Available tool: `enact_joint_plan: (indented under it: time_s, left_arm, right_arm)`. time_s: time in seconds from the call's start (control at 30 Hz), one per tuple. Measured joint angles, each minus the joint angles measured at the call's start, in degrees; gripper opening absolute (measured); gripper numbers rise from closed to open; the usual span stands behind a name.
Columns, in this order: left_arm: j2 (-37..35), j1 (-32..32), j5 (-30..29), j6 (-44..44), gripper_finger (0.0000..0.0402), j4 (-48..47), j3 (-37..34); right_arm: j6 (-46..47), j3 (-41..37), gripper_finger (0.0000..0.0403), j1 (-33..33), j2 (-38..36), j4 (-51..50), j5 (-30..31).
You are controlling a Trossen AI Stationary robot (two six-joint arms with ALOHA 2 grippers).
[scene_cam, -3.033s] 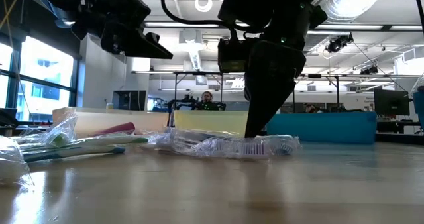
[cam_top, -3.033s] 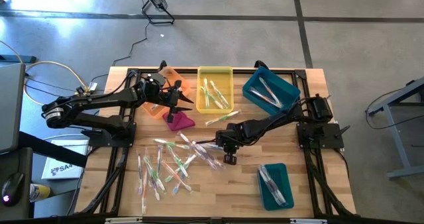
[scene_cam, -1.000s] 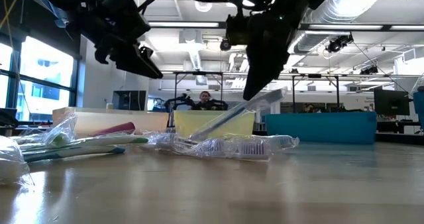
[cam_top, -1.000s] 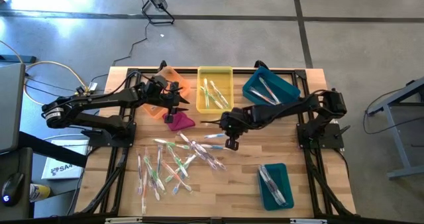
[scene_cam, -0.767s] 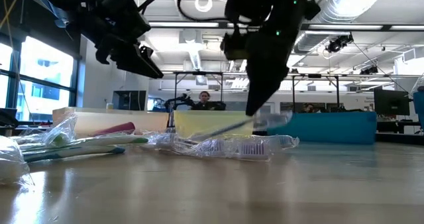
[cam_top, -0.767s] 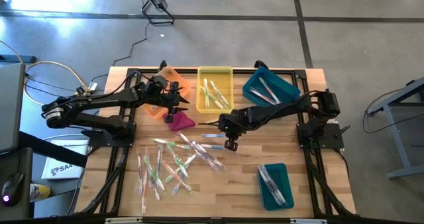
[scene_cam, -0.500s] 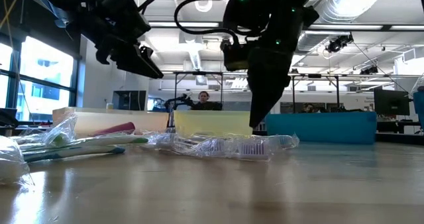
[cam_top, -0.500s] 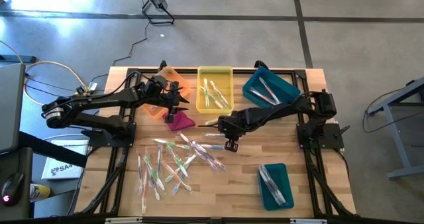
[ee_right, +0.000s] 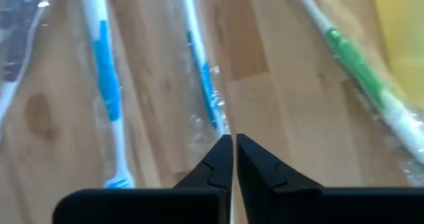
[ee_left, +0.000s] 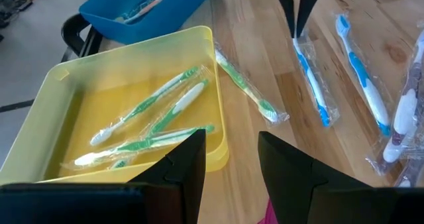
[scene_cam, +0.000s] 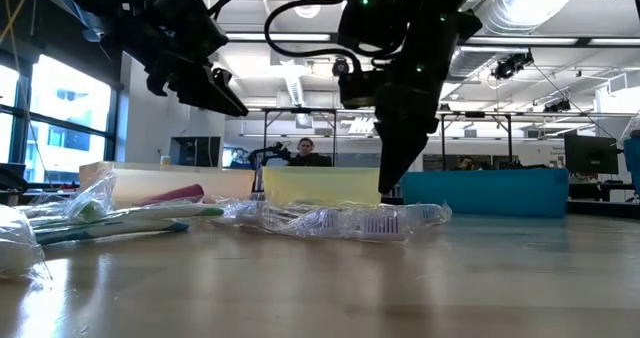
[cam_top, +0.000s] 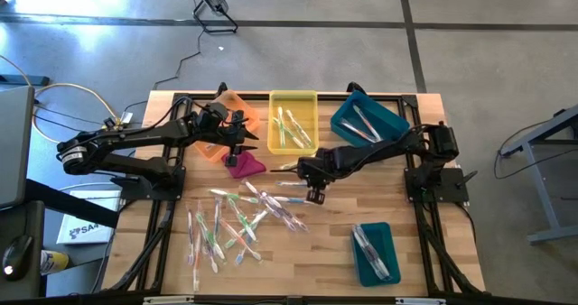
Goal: Pick & Place Toothbrushes
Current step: Put the blue toothbrush into the orange bin
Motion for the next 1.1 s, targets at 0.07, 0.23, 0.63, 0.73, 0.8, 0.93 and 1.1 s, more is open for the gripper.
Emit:
enact_joint_plan:
  time_s: [0.07, 0.23, 0.63, 0.73, 0.8, 0.93, 1.1]
  left_arm:
    - [0.0, 0.0, 0.0, 0.0, 0.0134, 0.0, 0.0]
    - [0.0, 0.0, 0.0, 0.0, 0.0134, 0.0, 0.0]
    - [0.0, 0.0, 0.0, 0.0, 0.0134, 0.0, 0.0]
    - [0.0, 0.0, 0.0, 0.0, 0.0134, -0.1, 0.0]
    - [0.0, 0.0, 0.0, 0.0, 0.0134, -0.1, 0.0]
    - [0.0, 0.0, 0.0, 0.0, 0.0134, -0.1, 0.0]
    - [0.0, 0.0, 0.0, 0.0, 0.0134, -0.1, 0.0]
  right_arm:
    - [0.2, 0.0, 0.0034, 0.0, 0.0, 0.0, 0.9]
    - [0.5, 0.0, 0.0116, 0.0, 0.0, 0.0, -0.3]
    - [0.5, 0.0, 0.0239, 1.3, 0.0, -0.1, -0.2]
    - [0.4, 0.0, 0.0235, 1.0, 0.8, 0.3, -0.2]
    - [0.3, 0.0, 0.0232, 1.0, 2.2, 0.2, -0.2]
    - [-0.3, 0.1, 0.0231, 1.0, 4.9, 0.1, 0.8]
    - [-1.1, 0.1, 0.0228, 1.0, 5.3, 0.2, 2.4]
